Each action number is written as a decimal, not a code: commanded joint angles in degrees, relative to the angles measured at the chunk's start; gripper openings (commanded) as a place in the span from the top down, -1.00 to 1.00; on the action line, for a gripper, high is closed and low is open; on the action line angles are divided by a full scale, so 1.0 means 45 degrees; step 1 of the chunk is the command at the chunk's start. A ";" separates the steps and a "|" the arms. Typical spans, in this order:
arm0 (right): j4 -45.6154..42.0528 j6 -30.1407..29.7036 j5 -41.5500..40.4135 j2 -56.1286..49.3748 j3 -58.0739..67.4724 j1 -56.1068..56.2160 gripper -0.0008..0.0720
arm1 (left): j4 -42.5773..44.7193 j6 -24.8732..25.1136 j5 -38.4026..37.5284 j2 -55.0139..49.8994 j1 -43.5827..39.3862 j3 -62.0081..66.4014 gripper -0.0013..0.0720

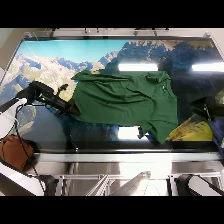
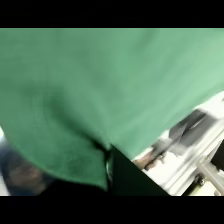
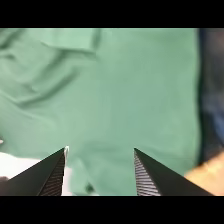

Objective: Fold the shirts.

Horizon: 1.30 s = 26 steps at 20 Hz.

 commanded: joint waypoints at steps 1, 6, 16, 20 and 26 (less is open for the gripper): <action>-0.2749 0.1413 0.0058 0.0102 -0.0345 -0.0010 -0.37 | -0.0772 0.0423 0.1185 0.0049 0.0073 0.0029 0.90; -0.3041 0.1977 -0.1443 0.0068 -0.2705 0.0000 -0.37 | -0.0787 0.0418 0.1292 0.0049 0.0393 0.0029 0.90; 0.1982 -0.0884 -0.2380 -0.2414 -0.4323 0.1069 -0.35 | -0.0777 0.0418 0.1214 0.0044 0.0330 0.0029 0.90; 0.3832 -0.2225 -0.1617 -0.3099 -0.4318 0.2050 -0.34 | -0.0777 0.0418 0.1297 0.0044 0.0330 0.0029 0.90; 0.4337 -0.3026 0.0277 -0.3031 -0.4294 0.1642 0.08 | -0.0782 0.0418 0.1452 0.0044 0.0330 0.0029 0.90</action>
